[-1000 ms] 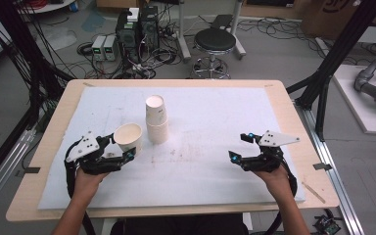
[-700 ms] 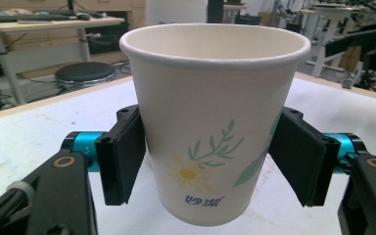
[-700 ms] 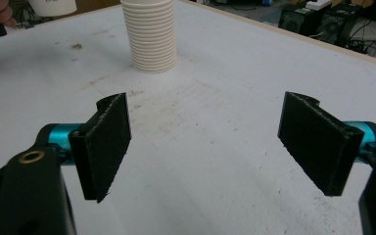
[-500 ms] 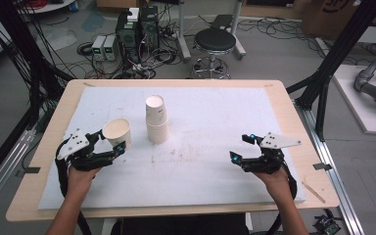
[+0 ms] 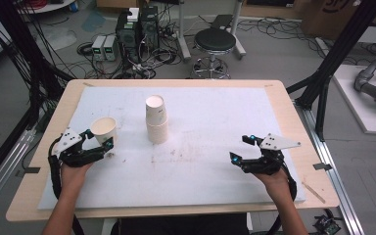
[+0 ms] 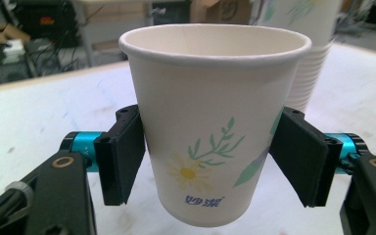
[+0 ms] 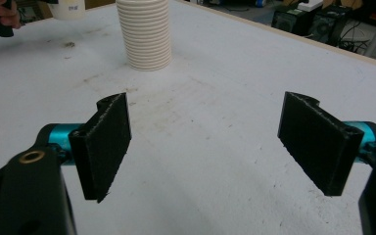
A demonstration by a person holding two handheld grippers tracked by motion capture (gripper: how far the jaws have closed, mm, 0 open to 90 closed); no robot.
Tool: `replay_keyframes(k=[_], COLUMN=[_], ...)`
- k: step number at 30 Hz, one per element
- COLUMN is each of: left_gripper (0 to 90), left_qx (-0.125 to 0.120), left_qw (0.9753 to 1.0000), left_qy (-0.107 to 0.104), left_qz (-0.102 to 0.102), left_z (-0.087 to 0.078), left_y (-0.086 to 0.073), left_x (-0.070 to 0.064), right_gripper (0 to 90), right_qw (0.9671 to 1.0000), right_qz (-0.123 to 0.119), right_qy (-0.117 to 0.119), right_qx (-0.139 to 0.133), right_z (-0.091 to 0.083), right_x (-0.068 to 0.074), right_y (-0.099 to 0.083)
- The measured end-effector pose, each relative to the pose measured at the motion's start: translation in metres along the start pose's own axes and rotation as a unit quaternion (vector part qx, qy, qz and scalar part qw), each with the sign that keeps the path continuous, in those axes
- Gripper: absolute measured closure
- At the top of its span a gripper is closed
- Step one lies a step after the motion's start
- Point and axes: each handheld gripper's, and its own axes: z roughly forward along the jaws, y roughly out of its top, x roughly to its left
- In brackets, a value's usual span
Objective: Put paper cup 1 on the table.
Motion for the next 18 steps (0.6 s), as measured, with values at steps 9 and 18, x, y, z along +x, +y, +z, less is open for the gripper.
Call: replay_keyframes(k=[9,18], left_gripper=[30.6,30.9], left_qx=[0.062,0.106], left_qw=[0.9974,0.9926], left_qy=[0.037,0.059], left_qz=[0.001,0.004], left_z=[0.006,0.007], left_y=[-0.009,-0.015], left_x=[0.004,0.005], right_gripper=[20.3,20.3], right_qw=[1.0,1.0], right_qz=[-0.001,-0.001], right_qy=[-0.001,0.0], right_qx=[0.005,0.003], right_z=[0.001,0.0], right_x=[0.001,0.001], right_y=[-0.001,-0.001])
